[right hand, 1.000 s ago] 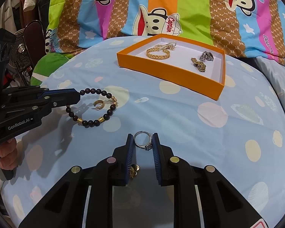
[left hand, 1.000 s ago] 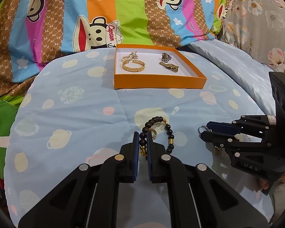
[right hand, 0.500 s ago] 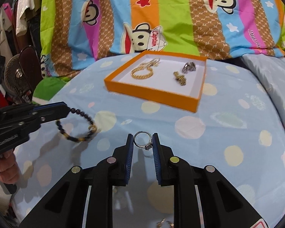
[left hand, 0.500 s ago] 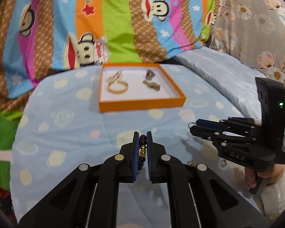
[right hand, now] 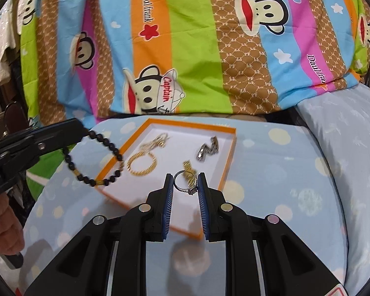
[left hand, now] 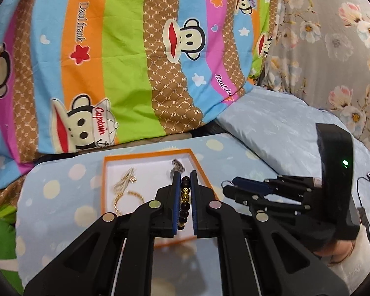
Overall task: Organize jewelry
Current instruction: 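Lower the bead bracelet and silver ring into the box and open both grippers, then move both tools back toward the remaining earrings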
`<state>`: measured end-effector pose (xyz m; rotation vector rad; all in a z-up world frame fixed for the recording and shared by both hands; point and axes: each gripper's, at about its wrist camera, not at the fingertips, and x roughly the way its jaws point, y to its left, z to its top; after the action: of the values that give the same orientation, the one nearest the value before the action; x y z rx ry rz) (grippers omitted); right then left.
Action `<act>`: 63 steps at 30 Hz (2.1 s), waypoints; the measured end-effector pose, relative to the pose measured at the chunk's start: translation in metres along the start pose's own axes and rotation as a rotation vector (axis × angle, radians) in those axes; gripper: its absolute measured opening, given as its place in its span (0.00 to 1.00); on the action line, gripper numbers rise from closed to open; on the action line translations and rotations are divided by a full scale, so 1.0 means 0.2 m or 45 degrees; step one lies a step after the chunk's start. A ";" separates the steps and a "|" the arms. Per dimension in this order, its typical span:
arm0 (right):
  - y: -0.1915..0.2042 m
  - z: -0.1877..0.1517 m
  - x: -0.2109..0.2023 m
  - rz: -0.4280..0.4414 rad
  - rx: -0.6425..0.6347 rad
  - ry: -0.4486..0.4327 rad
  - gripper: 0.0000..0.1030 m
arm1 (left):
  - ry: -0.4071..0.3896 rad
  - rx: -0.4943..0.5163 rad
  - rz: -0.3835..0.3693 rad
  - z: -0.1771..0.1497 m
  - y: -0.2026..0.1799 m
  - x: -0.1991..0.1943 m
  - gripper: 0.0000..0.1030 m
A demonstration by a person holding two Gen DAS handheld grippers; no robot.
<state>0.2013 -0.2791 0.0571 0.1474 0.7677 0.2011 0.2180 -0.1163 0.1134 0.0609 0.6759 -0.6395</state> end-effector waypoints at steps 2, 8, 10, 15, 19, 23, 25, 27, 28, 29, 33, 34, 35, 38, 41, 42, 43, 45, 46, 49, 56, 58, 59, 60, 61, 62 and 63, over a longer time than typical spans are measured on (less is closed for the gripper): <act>-0.02 0.03 0.04 -0.004 0.006 0.006 0.18 | 0.036 -0.012 -0.007 0.06 0.03 0.13 0.07; -0.06 0.06 0.17 0.003 0.012 0.036 0.18 | 0.168 -0.023 0.046 0.12 0.13 0.51 0.07; -0.06 0.06 0.22 0.007 0.001 0.053 0.18 | 0.206 -0.038 0.075 0.10 0.17 0.62 0.07; -0.02 0.07 0.31 0.024 -0.027 0.087 0.18 | 0.287 -0.039 0.098 0.08 0.26 0.78 0.07; 0.02 0.07 0.37 0.040 -0.034 0.108 0.18 | 0.311 -0.077 0.103 0.07 0.33 0.82 0.09; 0.08 0.08 0.43 0.050 -0.055 0.127 0.18 | 0.260 -0.112 0.161 0.09 0.40 0.75 0.44; 0.11 0.08 0.45 0.050 -0.062 0.135 0.18 | 0.209 -0.127 0.213 0.09 0.43 0.69 0.51; 0.14 0.07 0.48 0.048 -0.074 0.150 0.18 | 0.189 -0.140 0.242 0.07 0.47 0.64 0.51; 0.15 0.07 0.50 0.041 -0.081 0.157 0.18 | 0.178 -0.150 0.252 0.06 0.48 0.60 0.51; 0.17 0.06 0.51 0.039 -0.088 0.166 0.18 | 0.167 -0.159 0.271 0.05 0.50 0.56 0.51; 0.20 0.03 0.57 0.029 -0.100 0.199 0.18 | 0.125 -0.153 0.341 -0.03 0.53 0.44 0.52; 0.20 0.03 0.58 0.030 -0.100 0.204 0.19 | 0.117 -0.155 0.344 -0.05 0.53 0.41 0.54; 0.20 0.03 0.60 0.031 -0.101 0.208 0.19 | 0.116 -0.163 0.344 -0.07 0.54 0.39 0.55; 0.21 0.02 0.58 0.011 -0.098 0.179 0.20 | 0.123 -0.179 0.333 -0.11 0.56 0.36 0.56; 0.20 0.03 0.50 0.012 -0.070 0.123 0.20 | 0.120 -0.179 0.345 -0.14 0.56 0.32 0.56; 0.19 0.04 0.45 0.012 -0.060 0.096 0.20 | 0.115 -0.184 0.346 -0.16 0.56 0.29 0.56; 0.18 0.05 0.40 0.007 -0.052 0.070 0.20 | 0.110 -0.188 0.341 -0.17 0.57 0.27 0.56; 0.16 0.06 0.29 -0.001 -0.034 0.016 0.20 | 0.098 -0.190 0.342 -0.19 0.56 0.21 0.56; 0.14 0.06 0.22 -0.002 -0.022 -0.009 0.20 | 0.087 -0.186 0.347 -0.21 0.55 0.17 0.57; 0.09 0.01 0.04 -0.003 0.020 -0.064 0.23 | 0.067 -0.186 0.347 -0.28 0.52 0.05 0.63; 0.03 -0.28 -0.27 -0.052 0.061 -0.090 0.26 | 0.117 -0.174 0.330 -0.57 0.38 -0.14 0.64; 0.02 -0.38 -0.34 -0.078 0.054 -0.083 0.26 | 0.143 -0.168 0.326 -0.65 0.34 -0.17 0.64; 0.03 -0.43 -0.37 -0.085 0.052 -0.078 0.26 | 0.150 -0.167 0.324 -0.69 0.32 -0.18 0.64; 0.03 -0.49 -0.39 -0.092 0.052 -0.072 0.26 | 0.160 -0.167 0.331 -0.74 0.29 -0.19 0.64; 0.03 -0.54 -0.41 -0.098 0.053 -0.064 0.26 | 0.168 -0.166 0.340 -0.78 0.28 -0.21 0.64; 0.04 -0.59 -0.43 -0.100 0.056 -0.055 0.26 | 0.178 -0.168 0.340 -0.81 0.26 -0.22 0.64; 0.04 -0.64 -0.44 -0.100 0.057 -0.047 0.26 | 0.189 -0.173 0.339 -0.85 0.24 -0.22 0.64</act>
<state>0.0485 -0.2841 0.0271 0.1627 0.7399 0.1068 0.1228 -0.0109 -0.0001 0.0713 0.8365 -0.3342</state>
